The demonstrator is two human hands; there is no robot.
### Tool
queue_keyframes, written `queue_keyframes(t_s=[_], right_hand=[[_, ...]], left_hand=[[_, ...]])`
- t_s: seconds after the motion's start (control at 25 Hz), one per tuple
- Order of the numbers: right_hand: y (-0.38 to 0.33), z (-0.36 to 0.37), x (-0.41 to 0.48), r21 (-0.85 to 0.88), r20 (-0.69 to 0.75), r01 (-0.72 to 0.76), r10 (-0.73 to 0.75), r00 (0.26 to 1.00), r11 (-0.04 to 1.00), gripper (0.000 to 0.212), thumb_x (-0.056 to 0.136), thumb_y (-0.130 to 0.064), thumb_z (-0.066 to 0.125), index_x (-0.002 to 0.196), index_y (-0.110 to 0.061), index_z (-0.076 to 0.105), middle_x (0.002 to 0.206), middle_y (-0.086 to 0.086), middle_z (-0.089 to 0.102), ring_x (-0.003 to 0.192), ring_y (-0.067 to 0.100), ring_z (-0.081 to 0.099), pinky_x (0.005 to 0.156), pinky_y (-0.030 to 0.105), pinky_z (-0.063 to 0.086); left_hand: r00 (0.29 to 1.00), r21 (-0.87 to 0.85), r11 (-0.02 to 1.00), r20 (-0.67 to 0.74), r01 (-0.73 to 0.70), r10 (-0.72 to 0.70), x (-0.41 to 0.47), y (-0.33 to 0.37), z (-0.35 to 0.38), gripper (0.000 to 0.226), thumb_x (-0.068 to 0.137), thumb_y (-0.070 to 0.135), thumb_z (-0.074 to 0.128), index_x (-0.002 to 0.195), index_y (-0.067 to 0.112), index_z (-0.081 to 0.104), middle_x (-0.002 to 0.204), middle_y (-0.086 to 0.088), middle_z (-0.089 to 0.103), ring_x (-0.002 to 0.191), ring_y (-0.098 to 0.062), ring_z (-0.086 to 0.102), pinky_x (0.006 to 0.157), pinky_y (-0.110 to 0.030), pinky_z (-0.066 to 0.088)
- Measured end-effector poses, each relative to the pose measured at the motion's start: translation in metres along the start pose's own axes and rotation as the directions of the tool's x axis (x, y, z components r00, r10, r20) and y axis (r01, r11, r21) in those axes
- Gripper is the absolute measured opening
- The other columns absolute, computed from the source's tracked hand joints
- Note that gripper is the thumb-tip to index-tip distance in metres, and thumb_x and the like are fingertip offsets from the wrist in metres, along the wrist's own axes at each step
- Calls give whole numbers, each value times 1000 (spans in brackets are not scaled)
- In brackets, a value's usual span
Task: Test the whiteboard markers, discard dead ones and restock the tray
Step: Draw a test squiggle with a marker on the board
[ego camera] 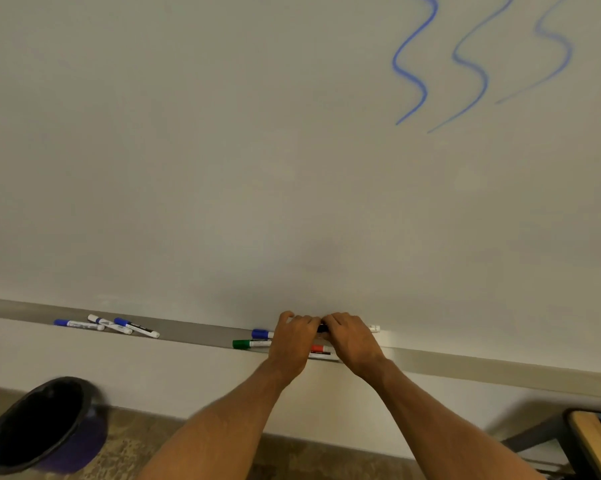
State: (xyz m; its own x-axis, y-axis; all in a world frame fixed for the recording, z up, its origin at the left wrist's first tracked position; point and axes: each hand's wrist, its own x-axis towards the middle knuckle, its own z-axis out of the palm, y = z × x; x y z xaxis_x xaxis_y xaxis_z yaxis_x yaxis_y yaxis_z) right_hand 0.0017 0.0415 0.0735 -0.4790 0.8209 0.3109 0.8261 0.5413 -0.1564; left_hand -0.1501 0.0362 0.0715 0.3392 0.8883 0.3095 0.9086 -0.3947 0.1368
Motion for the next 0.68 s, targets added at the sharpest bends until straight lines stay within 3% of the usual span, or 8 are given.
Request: queue_keyframes(t_s=[0.2, 0.32, 0.4, 0.52, 0.6, 0.68], right_hand=[[-10, -17, 11, -124, 57, 51, -44, 997, 991, 34, 86, -12, 64, 118, -13, 52, 106, 7, 63, 90, 23, 60, 81, 34, 46], [-19, -30, 18, -171, 35, 58, -52, 998, 984, 27, 93, -17, 54, 120, -13, 50, 104, 6, 62, 87, 22, 58, 77, 32, 43], [-26, -40, 22, -197, -2, 56, -57, 998, 979, 22, 97, -19, 48, 118, -12, 50, 97, 6, 62, 82, 24, 59, 71, 32, 40], [-38, -56, 27, -227, -63, 49, -64, 996, 973, 18, 96, -22, 53, 112, -14, 55, 80, 5, 64, 66, 23, 60, 59, 30, 37], [-44, -67, 27, -236, -84, -11, -9, 996, 972, 26, 92, -23, 59, 118, -20, 57, 69, 4, 60, 54, 20, 55, 51, 29, 35], [-44, -75, 27, -255, -143, -51, 15, 990, 966, 40, 87, -25, 64, 126, -30, 54, 60, 1, 53, 43, 16, 42, 44, 25, 29]], left_hand=[[1000, -13, 1000, -2, -8, 8, 2, -3, -20, 26, 97, 26, 52, 120, 12, 58, 114, -5, 66, 99, -21, 62, 92, -29, 39], [1000, -27, 1000, -19, -15, 14, 2, -7, -34, 28, 96, 22, 55, 123, 13, 57, 117, -5, 65, 99, -21, 62, 89, -28, 42], [999, -55, 998, -31, -26, 24, 4, -13, -42, 28, 97, 24, 54, 122, 13, 59, 115, -4, 67, 96, -20, 64, 86, -28, 43], [999, -47, 999, -32, -27, 25, 6, -19, -57, 26, 99, 25, 49, 121, 15, 57, 116, -4, 65, 95, -21, 62, 84, -28, 42], [999, -17, 1000, -50, -12, 11, 8, -26, -65, 26, 99, 25, 49, 123, 17, 55, 119, -2, 64, 96, -20, 59, 83, -29, 44], [995, 60, 998, -97, -5, 10, 6, -28, -82, 23, 94, 23, 58, 116, 17, 59, 110, 0, 67, 88, -20, 58, 72, -25, 44]])
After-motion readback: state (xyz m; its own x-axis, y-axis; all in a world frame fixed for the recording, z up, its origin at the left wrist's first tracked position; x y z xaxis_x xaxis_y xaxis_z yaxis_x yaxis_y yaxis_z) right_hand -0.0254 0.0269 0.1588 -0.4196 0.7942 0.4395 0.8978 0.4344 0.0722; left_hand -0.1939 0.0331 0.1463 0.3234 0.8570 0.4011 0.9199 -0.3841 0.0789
